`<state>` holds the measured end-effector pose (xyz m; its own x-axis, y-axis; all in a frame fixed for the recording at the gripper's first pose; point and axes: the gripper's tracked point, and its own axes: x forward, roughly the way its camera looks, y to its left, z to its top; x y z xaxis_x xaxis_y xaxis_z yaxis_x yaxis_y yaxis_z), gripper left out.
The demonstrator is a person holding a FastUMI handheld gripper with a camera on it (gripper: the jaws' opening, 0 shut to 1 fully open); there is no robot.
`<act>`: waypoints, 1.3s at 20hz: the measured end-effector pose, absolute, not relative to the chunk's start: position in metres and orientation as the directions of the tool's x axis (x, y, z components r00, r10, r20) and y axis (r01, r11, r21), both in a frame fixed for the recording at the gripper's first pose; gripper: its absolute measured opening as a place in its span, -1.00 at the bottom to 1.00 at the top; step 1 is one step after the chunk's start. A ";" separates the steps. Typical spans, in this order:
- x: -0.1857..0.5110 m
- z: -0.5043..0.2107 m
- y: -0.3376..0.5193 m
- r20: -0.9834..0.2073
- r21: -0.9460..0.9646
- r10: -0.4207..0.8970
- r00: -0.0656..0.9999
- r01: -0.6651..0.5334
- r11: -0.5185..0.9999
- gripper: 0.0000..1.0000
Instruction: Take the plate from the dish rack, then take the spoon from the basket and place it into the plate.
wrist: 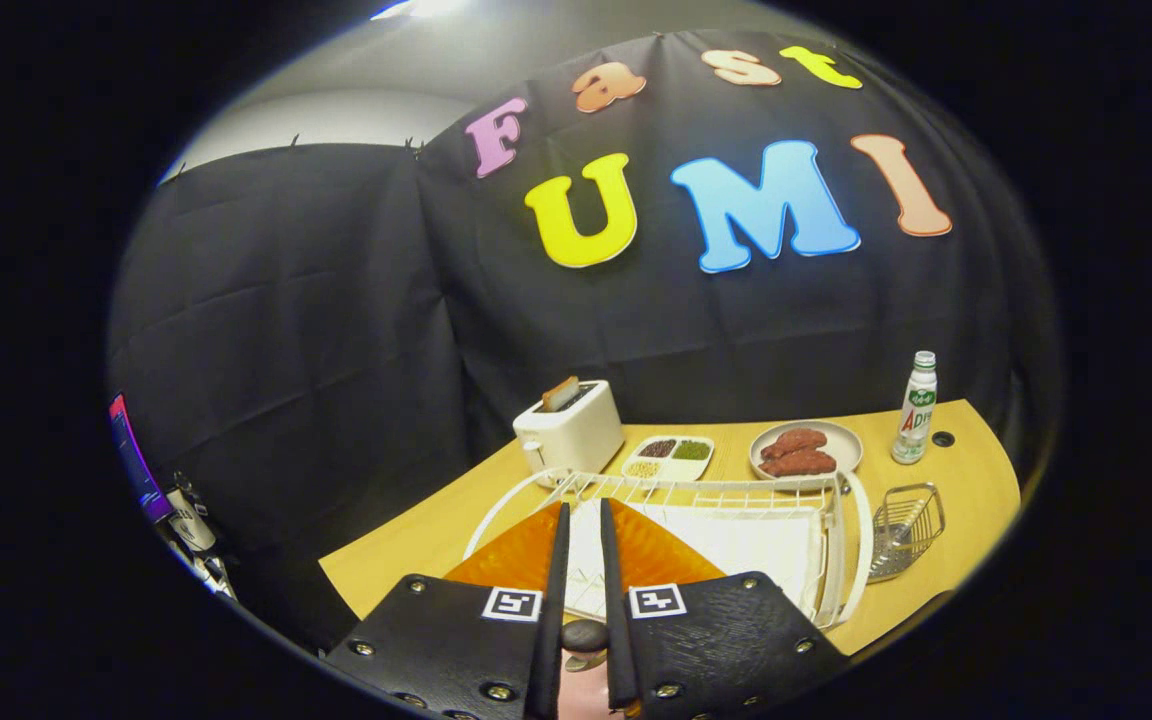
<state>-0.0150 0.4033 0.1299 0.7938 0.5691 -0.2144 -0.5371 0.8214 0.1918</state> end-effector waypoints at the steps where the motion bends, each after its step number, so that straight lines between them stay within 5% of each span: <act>1: -0.018 0.119 0.408 -0.230 0.186 0.574 0.786 -0.543 0.819 -0.65; 12: -0.033 0.048 0.459 -0.325 0.107 0.607 0.726 -0.609 0.786 -0.64; 26: -0.032 0.064 0.447 -0.285 0.093 0.596 0.751 -0.597 0.797 -0.49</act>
<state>-0.0324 0.4472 0.0635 0.7509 0.5960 -0.2845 -0.5970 0.7968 0.0934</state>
